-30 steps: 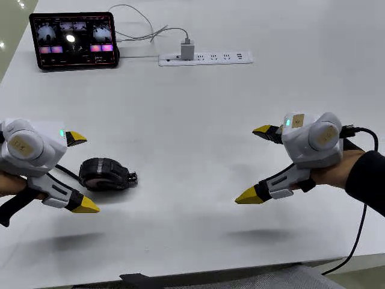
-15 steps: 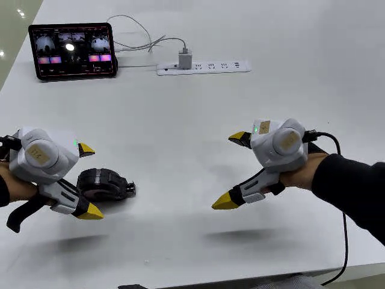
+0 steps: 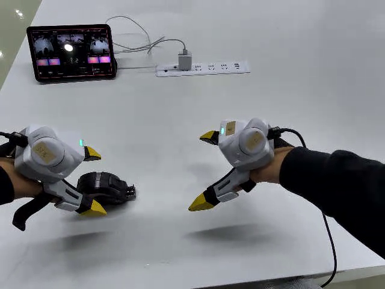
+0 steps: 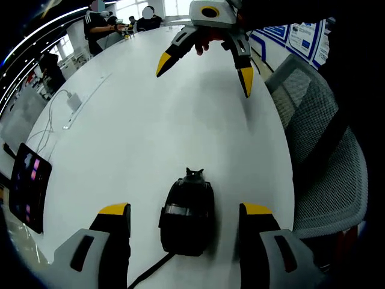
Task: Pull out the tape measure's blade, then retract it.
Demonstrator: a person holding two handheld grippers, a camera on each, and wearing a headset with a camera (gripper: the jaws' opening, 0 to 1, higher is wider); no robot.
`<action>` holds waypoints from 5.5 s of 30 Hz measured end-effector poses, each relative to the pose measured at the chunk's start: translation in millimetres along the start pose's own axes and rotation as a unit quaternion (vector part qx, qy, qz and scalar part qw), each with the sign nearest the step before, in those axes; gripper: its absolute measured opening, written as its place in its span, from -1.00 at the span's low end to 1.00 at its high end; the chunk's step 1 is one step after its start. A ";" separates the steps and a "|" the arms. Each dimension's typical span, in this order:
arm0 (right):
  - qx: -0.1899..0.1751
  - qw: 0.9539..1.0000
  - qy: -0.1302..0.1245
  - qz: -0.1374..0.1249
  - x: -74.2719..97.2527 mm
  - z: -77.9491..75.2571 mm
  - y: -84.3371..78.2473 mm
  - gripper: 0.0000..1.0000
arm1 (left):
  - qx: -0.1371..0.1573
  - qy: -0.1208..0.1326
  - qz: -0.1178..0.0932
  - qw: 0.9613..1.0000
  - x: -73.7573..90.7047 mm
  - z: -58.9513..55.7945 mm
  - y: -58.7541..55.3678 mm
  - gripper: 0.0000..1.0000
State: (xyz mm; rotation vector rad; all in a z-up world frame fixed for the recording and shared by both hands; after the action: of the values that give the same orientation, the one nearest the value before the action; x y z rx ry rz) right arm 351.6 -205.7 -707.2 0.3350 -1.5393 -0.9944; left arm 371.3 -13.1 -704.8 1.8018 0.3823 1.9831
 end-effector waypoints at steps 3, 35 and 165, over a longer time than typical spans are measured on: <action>0.001 1.000 0.005 -0.001 -8.6 1.7 5.3 0.98 | 0.001 0.000 0.003 1.000 -0.8 1.3 -1.5 0.36; 0.027 0.999 0.047 0.001 -85.5 23.1 46.3 0.60 | -0.048 -0.011 0.039 0.998 -9.9 -2.1 -5.6 -0.40; 0.027 0.996 0.057 0.055 -88.4 18.1 6.6 -0.82 | -0.048 -0.015 0.045 0.998 -12.4 -1.7 -12.6 -0.39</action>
State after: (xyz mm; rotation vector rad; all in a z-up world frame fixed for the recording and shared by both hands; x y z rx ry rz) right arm 358.9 -132.6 -759.9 0.3369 -1.4669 -0.8346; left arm 372.0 -8.1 -721.9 1.8161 0.1965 1.9962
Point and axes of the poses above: the centre of the closed fingertips' face, and the gripper's own axes: x roughly backward along the fingers, z roughly to its left, y roughly out of its top, the point moved 4 cm from there along x, roughly backward along the fingers, and after that the axes turned 7 degrees about -x, right-handed, at the moved point
